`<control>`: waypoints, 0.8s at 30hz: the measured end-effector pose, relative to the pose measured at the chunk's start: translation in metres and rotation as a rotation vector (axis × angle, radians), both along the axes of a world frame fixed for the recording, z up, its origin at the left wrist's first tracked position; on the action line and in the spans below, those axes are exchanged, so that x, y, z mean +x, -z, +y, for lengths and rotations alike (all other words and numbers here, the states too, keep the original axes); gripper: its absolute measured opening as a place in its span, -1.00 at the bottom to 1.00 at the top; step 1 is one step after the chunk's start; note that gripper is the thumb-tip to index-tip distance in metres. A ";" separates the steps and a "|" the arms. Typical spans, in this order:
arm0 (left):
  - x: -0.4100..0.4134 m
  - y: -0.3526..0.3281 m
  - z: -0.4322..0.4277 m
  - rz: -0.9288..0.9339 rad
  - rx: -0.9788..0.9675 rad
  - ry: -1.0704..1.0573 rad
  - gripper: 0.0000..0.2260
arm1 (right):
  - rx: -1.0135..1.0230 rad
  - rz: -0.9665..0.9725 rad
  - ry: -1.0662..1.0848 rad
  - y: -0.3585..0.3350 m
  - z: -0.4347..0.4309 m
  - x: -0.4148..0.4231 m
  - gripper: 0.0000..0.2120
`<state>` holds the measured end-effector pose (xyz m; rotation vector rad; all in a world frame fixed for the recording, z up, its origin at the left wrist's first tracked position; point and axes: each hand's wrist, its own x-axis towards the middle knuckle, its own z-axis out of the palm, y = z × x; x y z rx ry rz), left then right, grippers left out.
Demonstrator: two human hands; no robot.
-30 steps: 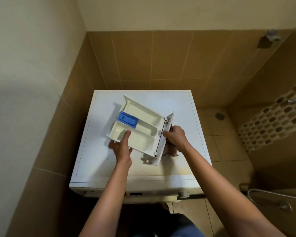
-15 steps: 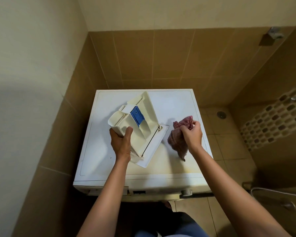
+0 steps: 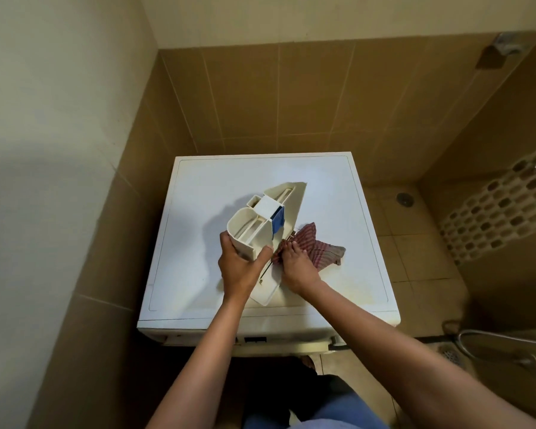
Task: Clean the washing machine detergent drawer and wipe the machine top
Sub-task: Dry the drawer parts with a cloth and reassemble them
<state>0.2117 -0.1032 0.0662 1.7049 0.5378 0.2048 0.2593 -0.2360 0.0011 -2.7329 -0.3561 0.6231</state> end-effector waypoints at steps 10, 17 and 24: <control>-0.021 0.008 0.001 0.028 0.052 0.066 -0.39 | 0.076 -0.099 -0.356 0.010 -0.007 -0.056 -0.46; -0.021 0.008 0.016 0.089 0.162 0.281 -0.37 | -0.040 -0.178 -0.266 0.011 -0.053 0.012 -0.63; -0.020 0.010 0.014 0.087 0.184 0.266 -0.29 | -0.091 -0.087 -0.178 0.016 -0.015 -0.017 -0.53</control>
